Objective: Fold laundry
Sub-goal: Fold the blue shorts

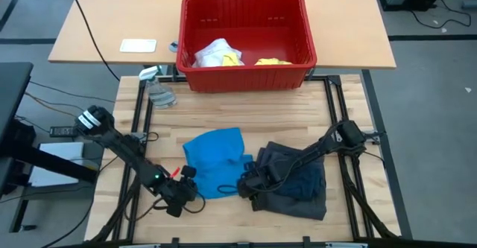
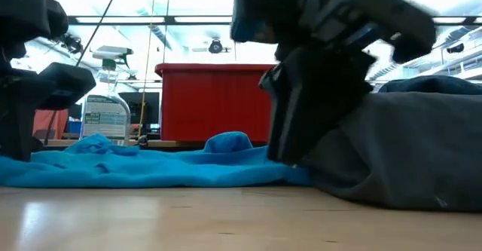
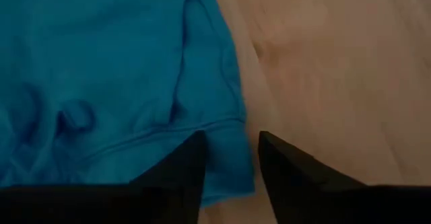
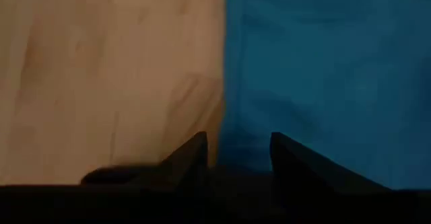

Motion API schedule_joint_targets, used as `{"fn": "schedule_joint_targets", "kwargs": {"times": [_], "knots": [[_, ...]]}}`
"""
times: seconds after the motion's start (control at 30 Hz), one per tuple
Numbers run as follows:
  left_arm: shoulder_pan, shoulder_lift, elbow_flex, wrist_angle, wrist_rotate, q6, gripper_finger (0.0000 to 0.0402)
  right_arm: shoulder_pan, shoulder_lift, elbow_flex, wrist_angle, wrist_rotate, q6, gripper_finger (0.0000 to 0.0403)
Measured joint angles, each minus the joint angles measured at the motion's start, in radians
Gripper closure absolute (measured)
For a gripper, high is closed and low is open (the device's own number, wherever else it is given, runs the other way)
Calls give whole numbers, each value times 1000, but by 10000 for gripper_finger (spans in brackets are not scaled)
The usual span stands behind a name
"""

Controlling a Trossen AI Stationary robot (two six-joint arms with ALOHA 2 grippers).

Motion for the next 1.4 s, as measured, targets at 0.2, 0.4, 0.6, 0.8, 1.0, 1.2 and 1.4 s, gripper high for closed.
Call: {"fn": "schedule_joint_targets", "kwargs": {"times": [0.2,0.4,0.6,0.8,1.0,1.2,1.4], "knots": [[1,12,0,19,0,-17,303,-23,49,1,94,-89,18,280],[-3,0,0,-5,1,-106,361,-24,51,4,93,-92,109,344],[-21,-115,-1,-40,119,-199,390,-38,-47,34,87,-275,213,391],[-44,-292,15,-70,106,-286,390,-88,-119,66,85,-350,224,398],[47,-404,15,-280,-47,-488,391,-222,-78,66,22,-327,204,400],[149,-430,15,-423,-57,-631,391,-359,-67,55,24,-325,198,401],[232,-412,13,-535,-91,-749,392,-457,-67,11,38,-352,196,402]]}}
